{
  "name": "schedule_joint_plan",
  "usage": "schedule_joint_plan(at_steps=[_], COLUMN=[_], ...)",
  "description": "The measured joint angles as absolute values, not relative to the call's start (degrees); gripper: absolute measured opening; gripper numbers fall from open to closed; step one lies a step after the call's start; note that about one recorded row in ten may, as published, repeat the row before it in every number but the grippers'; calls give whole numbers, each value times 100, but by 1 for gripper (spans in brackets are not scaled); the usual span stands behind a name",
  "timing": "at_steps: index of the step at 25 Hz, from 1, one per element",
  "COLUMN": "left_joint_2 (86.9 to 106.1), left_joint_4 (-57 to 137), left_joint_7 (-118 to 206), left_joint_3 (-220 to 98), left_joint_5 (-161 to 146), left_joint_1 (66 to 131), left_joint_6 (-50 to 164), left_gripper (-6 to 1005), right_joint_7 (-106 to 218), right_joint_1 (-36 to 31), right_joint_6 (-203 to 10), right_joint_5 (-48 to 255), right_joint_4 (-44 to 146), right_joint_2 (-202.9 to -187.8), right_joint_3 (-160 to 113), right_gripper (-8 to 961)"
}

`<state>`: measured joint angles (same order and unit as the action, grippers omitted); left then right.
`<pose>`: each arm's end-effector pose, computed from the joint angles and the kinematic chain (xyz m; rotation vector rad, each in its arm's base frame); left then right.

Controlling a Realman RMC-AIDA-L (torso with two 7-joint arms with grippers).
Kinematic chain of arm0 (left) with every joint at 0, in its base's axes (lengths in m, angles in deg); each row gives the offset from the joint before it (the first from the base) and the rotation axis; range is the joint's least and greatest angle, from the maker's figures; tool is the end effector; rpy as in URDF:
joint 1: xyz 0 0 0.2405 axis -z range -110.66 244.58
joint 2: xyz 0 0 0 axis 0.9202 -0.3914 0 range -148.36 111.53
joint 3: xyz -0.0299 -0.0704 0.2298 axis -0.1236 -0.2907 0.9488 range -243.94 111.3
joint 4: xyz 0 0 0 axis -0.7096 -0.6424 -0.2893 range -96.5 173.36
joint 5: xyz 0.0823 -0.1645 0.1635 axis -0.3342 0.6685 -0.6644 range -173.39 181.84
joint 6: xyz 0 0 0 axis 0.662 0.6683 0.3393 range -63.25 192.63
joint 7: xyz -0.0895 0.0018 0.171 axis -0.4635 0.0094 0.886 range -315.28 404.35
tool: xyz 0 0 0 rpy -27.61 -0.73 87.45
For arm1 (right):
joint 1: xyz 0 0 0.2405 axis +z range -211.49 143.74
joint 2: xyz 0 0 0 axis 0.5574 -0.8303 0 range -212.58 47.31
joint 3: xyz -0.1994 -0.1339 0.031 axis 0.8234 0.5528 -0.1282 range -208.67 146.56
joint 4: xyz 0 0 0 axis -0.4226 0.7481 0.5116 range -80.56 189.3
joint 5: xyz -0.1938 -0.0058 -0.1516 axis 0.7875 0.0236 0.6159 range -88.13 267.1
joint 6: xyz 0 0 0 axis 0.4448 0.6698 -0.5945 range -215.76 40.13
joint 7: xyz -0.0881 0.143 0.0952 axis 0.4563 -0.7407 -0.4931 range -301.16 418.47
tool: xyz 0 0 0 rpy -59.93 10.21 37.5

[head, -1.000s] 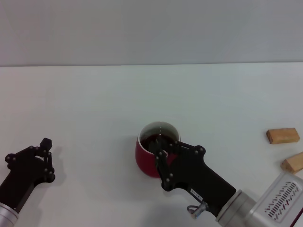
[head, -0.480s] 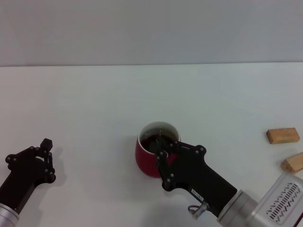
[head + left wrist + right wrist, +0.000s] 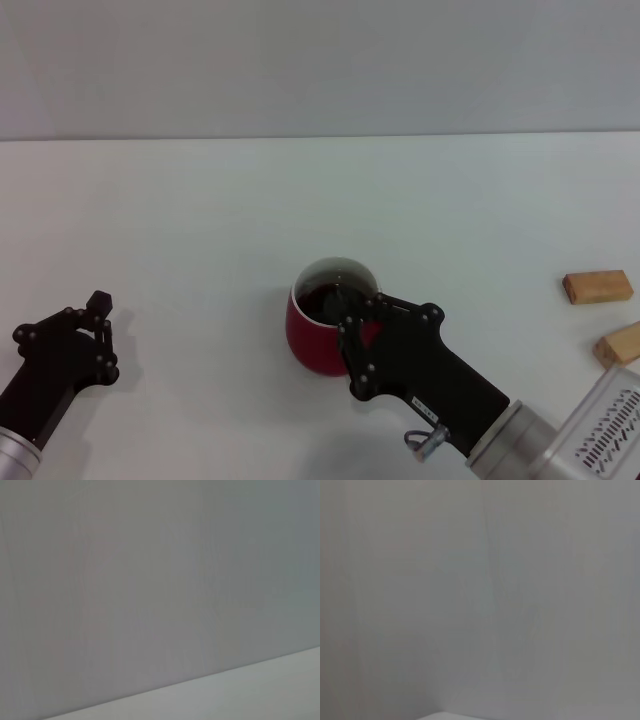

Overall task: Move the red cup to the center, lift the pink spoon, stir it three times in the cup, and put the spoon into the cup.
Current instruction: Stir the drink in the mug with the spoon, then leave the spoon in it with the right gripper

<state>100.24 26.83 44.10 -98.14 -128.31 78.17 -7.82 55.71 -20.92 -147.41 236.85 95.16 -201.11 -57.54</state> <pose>-0.3626 0.2877 -0.0802 -1.8258 -0.4470 -0.5471 0.1820 0.2757 -0.1804 -2.1804 0.4442 1.0014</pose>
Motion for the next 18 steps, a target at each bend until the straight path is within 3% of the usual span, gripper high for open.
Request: schedule_joint_plan(at_steps=[14,16,18], left_joint_2=[10024,10023,10024], left_joint_4=[2687,2693,2691], left_joint_7=[4410,4410,4410], left_joint_3=[-9814,-9814,-9814], left_joint_5=[-12831,-12831,-12831], left_joint_1=[7849,7848,7848], left_joint_6=[-678,-676,-676], left_gripper=[-2,-2,-2], right_joint_7=[5554,5553,5547], right_joint_1=[-2177,-2183,-2185], right_joint_6=[-15209,-15260,-15291], right_joint_5=[23691,23691,23691], right_joint_4=[9285,9222,9193], right_joint_2=[-20124,-20131,-20135], right_joint_3=[-5612,-5627,-5632], right_gripper=[60,260,290])
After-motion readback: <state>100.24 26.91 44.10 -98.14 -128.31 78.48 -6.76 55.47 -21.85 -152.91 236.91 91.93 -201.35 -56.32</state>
